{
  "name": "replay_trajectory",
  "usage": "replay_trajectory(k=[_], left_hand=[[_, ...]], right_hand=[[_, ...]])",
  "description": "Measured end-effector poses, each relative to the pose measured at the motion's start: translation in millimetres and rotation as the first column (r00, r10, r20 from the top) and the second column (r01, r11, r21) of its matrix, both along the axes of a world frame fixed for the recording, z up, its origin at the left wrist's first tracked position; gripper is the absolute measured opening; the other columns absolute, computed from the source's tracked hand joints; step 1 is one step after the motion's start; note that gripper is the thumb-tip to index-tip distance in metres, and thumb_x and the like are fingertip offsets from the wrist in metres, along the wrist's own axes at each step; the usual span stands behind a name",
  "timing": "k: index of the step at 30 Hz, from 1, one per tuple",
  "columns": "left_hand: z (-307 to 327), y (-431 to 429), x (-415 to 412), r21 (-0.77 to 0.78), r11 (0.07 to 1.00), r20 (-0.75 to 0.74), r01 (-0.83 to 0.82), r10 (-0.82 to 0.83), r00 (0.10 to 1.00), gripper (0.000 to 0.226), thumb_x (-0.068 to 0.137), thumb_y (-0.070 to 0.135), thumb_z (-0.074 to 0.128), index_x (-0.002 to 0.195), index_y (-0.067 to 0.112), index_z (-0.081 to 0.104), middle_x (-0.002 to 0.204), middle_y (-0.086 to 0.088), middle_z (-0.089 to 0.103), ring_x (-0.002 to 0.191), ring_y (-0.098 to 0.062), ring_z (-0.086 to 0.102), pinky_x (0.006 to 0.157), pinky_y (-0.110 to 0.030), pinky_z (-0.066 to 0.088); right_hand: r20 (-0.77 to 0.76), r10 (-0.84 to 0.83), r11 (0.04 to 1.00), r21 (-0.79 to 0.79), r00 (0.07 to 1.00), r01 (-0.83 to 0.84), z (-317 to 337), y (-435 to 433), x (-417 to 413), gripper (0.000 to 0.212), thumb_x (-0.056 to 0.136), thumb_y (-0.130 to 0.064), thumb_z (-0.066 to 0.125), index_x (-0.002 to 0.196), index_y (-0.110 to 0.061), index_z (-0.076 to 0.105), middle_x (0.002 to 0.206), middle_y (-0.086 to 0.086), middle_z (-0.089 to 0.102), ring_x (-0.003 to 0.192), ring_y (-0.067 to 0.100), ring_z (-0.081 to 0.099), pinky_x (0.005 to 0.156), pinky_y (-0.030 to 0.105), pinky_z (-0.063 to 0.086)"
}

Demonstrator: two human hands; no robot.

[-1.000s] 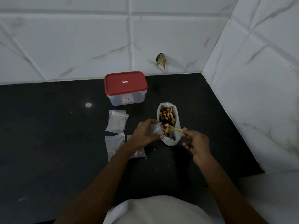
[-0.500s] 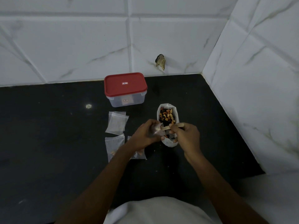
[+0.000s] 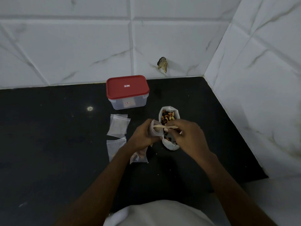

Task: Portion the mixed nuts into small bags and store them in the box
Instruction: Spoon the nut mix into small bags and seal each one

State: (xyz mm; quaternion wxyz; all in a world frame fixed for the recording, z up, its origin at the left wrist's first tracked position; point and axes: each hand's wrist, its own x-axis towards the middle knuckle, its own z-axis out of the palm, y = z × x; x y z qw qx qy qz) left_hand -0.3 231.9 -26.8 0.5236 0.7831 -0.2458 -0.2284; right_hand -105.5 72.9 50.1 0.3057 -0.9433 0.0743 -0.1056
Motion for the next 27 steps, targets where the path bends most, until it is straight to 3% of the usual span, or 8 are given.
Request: replay_trajectory(k=[3,6,9,12,17,22,27], left_hand=[[-0.4,2.1,3.8,0.061,0.998,-0.015,-0.018,0.019,1.0,0.053,0.076,0.018,0.08,0.12,0.028,0.052,0.114,0.012,0.06,0.108,-0.001,0.058,0.091,-0.021,0.046],[-4.6,2.8,8.3,0.193,0.98,0.043,-0.056,0.049,0.998,0.057,0.076,0.02,0.081,0.125,0.024,0.052,0.12,0.005,0.061,0.111,-0.008,0.057,0.092,-0.025,0.046],[-5.8,0.3,10.7,0.273,0.961,0.047,-0.055,0.044,0.998,0.061,0.077,0.022,0.079,0.13,0.021,0.05,0.127,0.0,0.059,0.115,-0.012,0.056,0.095,-0.03,0.046],[-4.0,-5.0,11.9,0.335,0.942,0.026,0.01,-0.02,0.999,0.064,0.077,0.023,0.079,0.133,0.019,0.048,0.13,-0.003,0.058,0.118,-0.016,0.055,0.101,-0.037,0.046],[0.6,-13.6,11.4,0.385,0.922,0.039,0.039,-0.059,0.997,0.062,0.079,0.024,0.077,0.134,0.019,0.048,0.129,-0.003,0.057,0.118,-0.017,0.054,0.097,-0.033,0.045],[-0.7,-18.6,13.7,0.456,0.888,0.053,0.059,-0.093,0.994,0.063,0.079,0.031,0.076,0.134,0.021,0.047,0.13,-0.003,0.057,0.119,-0.02,0.053,0.103,-0.046,0.044],[-3.9,-19.3,16.3,0.46,0.887,0.062,0.048,-0.086,0.994,0.063,0.079,0.035,0.075,0.134,0.022,0.048,0.131,-0.003,0.056,0.121,-0.021,0.052,0.106,-0.051,0.04]], right_hand=[[0.051,-0.219,0.928,0.319,0.974,0.192,-11.4,-10.1,-0.7,0.007,0.091,-0.022,0.068,0.095,-0.025,0.073,0.084,-0.011,0.07,0.077,0.001,0.067,0.068,0.02,0.053],[0.007,-0.449,0.818,0.406,0.894,0.408,-28.5,-28.7,1.5,0.007,0.092,-0.025,0.065,0.086,-0.025,0.068,0.079,-0.006,0.07,0.067,0.005,0.067,0.063,0.026,0.052],[-0.076,-0.547,0.769,0.347,0.834,0.537,-47.2,-43.6,5.1,0.014,0.093,-0.03,0.063,0.08,-0.025,0.064,0.077,-0.003,0.069,0.064,0.008,0.066,0.065,0.03,0.053],[-0.122,-0.559,0.792,0.212,0.82,0.572,-56.7,-50.3,10.6,0.016,0.093,-0.034,0.06,0.082,-0.024,0.063,0.075,-0.006,0.065,0.073,0.014,0.067,0.072,0.039,0.054],[-0.124,-0.531,0.842,0.038,0.838,0.539,-58.7,-48.5,20.6,0.016,0.095,-0.035,0.057,0.091,-0.02,0.061,0.08,-0.006,0.063,0.078,0.015,0.063,0.072,0.039,0.053],[-0.071,-0.489,0.87,-0.112,0.869,0.48,-53.2,-42.9,25.6,0.014,0.096,-0.033,0.055,0.088,-0.022,0.056,0.08,-0.006,0.059,0.072,0.013,0.059,0.067,0.037,0.051],[-0.047,-0.395,0.896,-0.241,0.917,0.373,-55.9,-32.1,24.8,0.014,0.098,-0.03,0.052,0.089,-0.019,0.052,0.08,-0.005,0.053,0.066,0.011,0.055,0.062,0.032,0.047]])
